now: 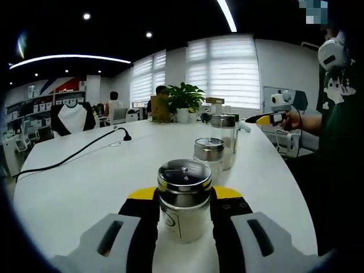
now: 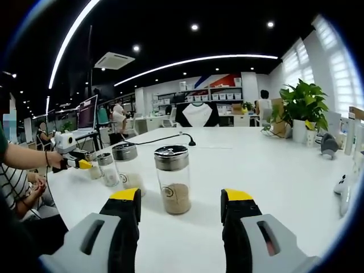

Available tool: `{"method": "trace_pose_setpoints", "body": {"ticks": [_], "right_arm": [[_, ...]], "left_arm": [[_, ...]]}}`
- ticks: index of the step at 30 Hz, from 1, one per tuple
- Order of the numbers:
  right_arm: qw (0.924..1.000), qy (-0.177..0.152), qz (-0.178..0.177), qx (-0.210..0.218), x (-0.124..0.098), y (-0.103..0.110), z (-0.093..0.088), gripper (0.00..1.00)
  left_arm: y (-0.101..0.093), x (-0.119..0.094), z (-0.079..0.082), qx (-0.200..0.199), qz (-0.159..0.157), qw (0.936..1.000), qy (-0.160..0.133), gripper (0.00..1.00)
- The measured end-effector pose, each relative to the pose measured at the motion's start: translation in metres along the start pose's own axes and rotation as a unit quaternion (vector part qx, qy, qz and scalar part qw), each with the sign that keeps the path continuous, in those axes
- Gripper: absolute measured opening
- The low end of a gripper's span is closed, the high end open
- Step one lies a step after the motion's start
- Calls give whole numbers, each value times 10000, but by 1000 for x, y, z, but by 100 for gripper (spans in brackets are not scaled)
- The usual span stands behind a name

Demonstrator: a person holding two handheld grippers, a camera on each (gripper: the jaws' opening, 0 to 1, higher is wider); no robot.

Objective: Rotate the seasoning bottle until the label or dispensing opening points toward the visible target arrow and the bottle remains upright within the marked orientation range

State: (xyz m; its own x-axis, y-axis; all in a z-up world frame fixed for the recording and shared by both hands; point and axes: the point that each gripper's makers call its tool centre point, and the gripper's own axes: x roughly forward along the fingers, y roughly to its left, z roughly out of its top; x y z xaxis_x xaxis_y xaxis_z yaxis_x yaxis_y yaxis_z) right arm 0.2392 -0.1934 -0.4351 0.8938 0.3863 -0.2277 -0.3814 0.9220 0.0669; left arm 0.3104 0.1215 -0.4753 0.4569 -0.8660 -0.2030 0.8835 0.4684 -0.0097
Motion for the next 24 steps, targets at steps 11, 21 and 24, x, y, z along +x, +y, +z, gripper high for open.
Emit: {"method": "trace_pose_setpoints", "body": {"ticks": [11, 21, 24], "right_arm": [[10000, 6, -19, -11, -2, 0, 0, 57], [10000, 21, -51, -8, -2, -1, -1, 57], [9999, 48, -98, -11, 0, -4, -3, 57]], "left_arm": [[1, -1, 0, -59, 686, 9976, -20, 36], [7, -6, -4, -479, 1561, 9866, 9, 36], [9, -4, -3, -486, 1859, 9814, 12, 36]]}}
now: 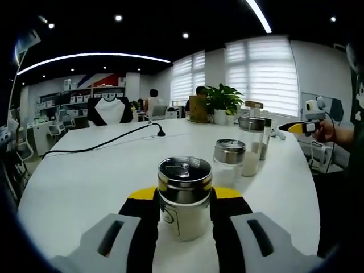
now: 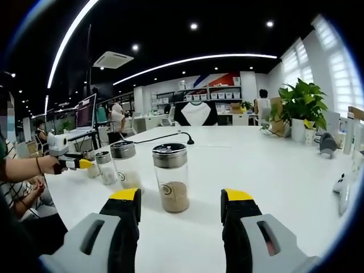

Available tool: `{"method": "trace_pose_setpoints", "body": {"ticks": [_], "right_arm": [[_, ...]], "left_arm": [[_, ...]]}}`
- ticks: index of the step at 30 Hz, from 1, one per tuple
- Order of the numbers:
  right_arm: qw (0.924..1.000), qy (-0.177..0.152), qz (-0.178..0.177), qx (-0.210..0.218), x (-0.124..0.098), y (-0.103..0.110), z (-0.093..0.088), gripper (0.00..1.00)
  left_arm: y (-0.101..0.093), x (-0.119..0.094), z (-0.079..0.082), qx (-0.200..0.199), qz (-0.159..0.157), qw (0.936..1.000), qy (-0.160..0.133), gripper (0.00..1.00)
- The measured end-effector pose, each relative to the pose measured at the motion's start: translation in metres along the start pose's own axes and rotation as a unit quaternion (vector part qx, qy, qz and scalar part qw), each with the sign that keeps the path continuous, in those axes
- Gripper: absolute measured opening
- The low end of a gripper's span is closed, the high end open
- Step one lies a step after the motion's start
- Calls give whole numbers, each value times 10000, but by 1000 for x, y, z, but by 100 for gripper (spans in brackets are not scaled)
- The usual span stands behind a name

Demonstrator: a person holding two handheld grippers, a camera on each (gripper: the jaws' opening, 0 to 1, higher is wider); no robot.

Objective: Rotate the seasoning bottle until the label or dispensing opening points toward the visible target arrow and the bottle remains upright within the marked orientation range

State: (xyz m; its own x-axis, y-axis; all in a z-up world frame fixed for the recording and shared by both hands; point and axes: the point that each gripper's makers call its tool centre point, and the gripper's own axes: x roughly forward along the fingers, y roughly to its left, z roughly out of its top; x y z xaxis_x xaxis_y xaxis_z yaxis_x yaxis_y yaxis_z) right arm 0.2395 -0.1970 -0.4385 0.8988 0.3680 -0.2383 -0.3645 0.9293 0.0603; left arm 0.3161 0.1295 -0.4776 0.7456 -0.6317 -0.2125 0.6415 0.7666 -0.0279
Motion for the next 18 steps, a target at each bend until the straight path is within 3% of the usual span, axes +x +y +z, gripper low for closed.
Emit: {"method": "trace_pose_setpoints", "body": {"ticks": [4, 7, 8, 12, 18], "right_arm": [[10000, -44, -22, 8, 0, 0, 2, 57], [10000, -57, -33, 45, 1, -1, 2, 57], [10000, -57, -35, 45, 1, -1, 1, 57], [9999, -49, -69, 76, 1, -2, 0, 57], [9999, -56, -69, 95, 0, -4, -2, 57]], "left_arm": [[2, 2, -1, -24, 405, 9992, 5, 36], [4, 2, -4, 240, 773, 9966, 122, 36], [0, 2, -5, 114, 706, 9974, 88, 36], [6, 0, -6, -121, 1187, 9927, -152, 35], [8, -1, -7, -138, 1681, 9855, -169, 35]]}}
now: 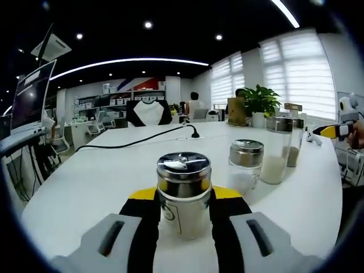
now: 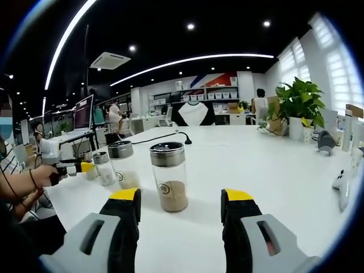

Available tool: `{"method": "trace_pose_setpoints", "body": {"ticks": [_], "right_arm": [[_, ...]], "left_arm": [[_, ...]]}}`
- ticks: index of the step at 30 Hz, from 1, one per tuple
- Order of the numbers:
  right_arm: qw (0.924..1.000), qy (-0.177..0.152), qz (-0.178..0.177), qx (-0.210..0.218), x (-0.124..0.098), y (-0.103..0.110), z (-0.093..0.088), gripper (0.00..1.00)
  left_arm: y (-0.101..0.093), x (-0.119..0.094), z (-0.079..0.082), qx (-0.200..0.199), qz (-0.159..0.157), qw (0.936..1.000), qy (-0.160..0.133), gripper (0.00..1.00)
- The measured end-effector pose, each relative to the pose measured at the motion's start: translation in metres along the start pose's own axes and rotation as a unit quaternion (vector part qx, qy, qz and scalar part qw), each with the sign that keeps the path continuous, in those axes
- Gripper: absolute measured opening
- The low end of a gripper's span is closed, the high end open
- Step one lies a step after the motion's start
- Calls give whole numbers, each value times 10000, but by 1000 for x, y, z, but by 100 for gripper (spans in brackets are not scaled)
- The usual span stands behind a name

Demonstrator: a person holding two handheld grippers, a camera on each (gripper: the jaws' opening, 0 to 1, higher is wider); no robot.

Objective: Rotate the seasoning bottle until the label or dispensing opening points toward the visible target arrow and the bottle remains upright within the marked orientation range

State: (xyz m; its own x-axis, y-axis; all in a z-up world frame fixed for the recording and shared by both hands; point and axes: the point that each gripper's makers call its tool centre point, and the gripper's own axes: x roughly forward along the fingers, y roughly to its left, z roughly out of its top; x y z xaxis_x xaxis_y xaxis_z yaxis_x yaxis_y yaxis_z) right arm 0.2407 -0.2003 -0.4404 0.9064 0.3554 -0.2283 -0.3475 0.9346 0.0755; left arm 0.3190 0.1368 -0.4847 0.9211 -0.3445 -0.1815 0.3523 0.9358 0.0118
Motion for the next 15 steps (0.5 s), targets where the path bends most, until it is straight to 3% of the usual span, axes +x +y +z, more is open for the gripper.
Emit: {"method": "trace_pose_setpoints", "body": {"ticks": [5, 15], "right_arm": [[9999, -14, -105, -56, 1, -5, 0, 56], [10000, 2, -43, -5, 2, 0, -2, 56]], "left_arm": [[4, -1, -1, -81, 543, 9985, -40, 35], [4, -1, -1, -67, 1094, 9940, 23, 35]]}}
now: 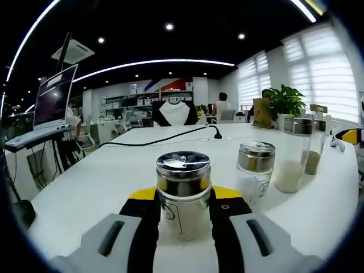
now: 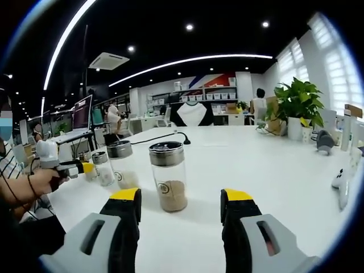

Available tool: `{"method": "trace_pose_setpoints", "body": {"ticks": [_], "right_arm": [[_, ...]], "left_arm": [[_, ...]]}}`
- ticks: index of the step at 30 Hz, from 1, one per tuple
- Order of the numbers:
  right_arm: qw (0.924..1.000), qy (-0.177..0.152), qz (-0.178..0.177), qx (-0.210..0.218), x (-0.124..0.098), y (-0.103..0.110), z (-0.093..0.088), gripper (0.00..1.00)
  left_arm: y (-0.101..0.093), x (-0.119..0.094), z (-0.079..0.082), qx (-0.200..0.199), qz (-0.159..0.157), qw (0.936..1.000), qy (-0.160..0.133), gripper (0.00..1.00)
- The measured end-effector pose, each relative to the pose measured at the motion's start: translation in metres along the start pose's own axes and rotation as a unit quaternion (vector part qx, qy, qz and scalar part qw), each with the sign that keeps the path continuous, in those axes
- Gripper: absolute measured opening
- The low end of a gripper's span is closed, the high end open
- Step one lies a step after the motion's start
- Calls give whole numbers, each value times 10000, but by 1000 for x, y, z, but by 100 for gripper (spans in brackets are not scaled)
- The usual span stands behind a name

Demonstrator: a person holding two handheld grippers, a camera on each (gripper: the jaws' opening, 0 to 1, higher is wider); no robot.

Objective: Rotate the seasoning bottle until the label or dispensing opening points toward the visible target arrow and the bottle remains upright within the marked orientation range

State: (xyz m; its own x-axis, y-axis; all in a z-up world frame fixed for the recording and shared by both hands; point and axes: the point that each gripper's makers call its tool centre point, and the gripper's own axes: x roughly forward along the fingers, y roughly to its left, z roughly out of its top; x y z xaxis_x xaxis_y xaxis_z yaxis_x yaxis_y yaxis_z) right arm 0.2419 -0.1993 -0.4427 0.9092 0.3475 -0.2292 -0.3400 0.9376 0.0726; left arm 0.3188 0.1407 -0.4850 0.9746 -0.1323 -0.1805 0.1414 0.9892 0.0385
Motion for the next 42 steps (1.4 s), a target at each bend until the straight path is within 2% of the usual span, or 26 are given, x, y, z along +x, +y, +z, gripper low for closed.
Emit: {"method": "trace_pose_setpoints", "body": {"ticks": [7, 9, 10, 11, 14, 15, 16, 18, 20, 22, 23, 25, 26, 27, 28, 29, 30, 31, 34, 36, 37, 38, 39, 40, 41, 42], "right_arm": [[10000, -12, -1, -7, 1, 0, 1, 56], [10000, -6, -1, 9, 1, -1, 0, 56], [10000, -2, 4, 7, 1, 0, 0, 56], [10000, 8, 10, -8, 1, 0, 0, 56], [10000, 5, 28, -24, 0, 1, 1, 56], [10000, 4, 28, -20, 0, 1, 1, 56], [10000, 1, 23, -13, 0, 1, 1, 56], [10000, -12, 29, -14, 0, 1, 1, 56], [10000, -2, 25, -19, -1, 1, 1, 56], [10000, -5, 22, -8, -1, 2, 0, 56], [10000, -6, 22, -6, -2, 2, 0, 56], [10000, -14, 17, -2, -2, 2, 1, 56], [10000, -25, 17, 3, -3, 1, 1, 56], [10000, -39, 35, 26, -3, 2, 2, 56], [10000, -39, 43, 36, -3, 2, 2, 56], [10000, -47, 62, 46, -3, 2, 3, 56], [10000, -60, 58, 24, -4, 3, 4, 56], [10000, -69, 52, 3, -5, 3, 4, 56], [10000, -67, 73, 14, -5, 4, 4, 56], [10000, -28, -7, -19, -5, 2, 2, 59], [10000, -7, -22, -52, -4, 2, 2, 60], [10000, 15, -3, -91, -5, 2, 1, 59], [9999, 10, 12, -117, -6, 4, 2, 59], [9999, 1, 5, -148, -7, 4, 3, 59], [9999, 3, 1, -165, -7, 4, 4, 59], [9998, 8, 0, -176, -8, 4, 4, 59]], "left_arm": [[1, 0, 0, -38, 72, 10000, 17, 36], [1, -1, 3, -171, 29, 9998, -129, 36], [0, -4, 14, -289, -55, 9987, -426, 37], [-1, -5, 20, -201, -124, 9983, -532, 41], [-4, -8, 26, 208, -447, 9977, -474, 51], [-9, -10, 22, 196, -768, 9965, -253, 51], [-8, -11, 23, 237, -830, 9960, -232, 49], [-4, -13, 31, 460, -907, 9938, -454, 48], [-5, -15, 33, 486, -1194, 9907, -427, 51], [-10, -16, 34, 553, -1671, 9835, -422, 51], [-10, -16, 32, 541, -1792, 9816, -381, 52], [-19, -17, 28, 178, -2424, 9695, -314, 53], [-14, -15, 27, -7, -2476, 9683, -316, 55], [-8, -14, 27, 93, -2418, 9696, -367, 56], [-8, -14, 27, 186, -2521, 9667, -404, 57], [-7, -14, 27, 328, -2672, 9623, -380, 57], [-7, -15, 27, 328, -2762, 9599, -356, 57], [-9, -15, 27, 302, -3009, 9526, -326, 57], [-7, -13, 26, 295, -3338, 9419, -234, 60], [-5, -12, 30, 85, -3474, 9373, -257, 63], [-7, -13, 33, -201, -3584, 9330, -267, 64], [-11, -16, 33, -381, -3787, 9244, -234, 66], [-12, -16, 31, -199, -3849, 9225, -208, 67], [-12, -15, 26, 229, -3869, 9216, -189, 66], [-14, -16, 21, 416, -3915, 9192, -89, 66], [-18, -17, 14, 541, -4022, 9139, 68, 65]]}}
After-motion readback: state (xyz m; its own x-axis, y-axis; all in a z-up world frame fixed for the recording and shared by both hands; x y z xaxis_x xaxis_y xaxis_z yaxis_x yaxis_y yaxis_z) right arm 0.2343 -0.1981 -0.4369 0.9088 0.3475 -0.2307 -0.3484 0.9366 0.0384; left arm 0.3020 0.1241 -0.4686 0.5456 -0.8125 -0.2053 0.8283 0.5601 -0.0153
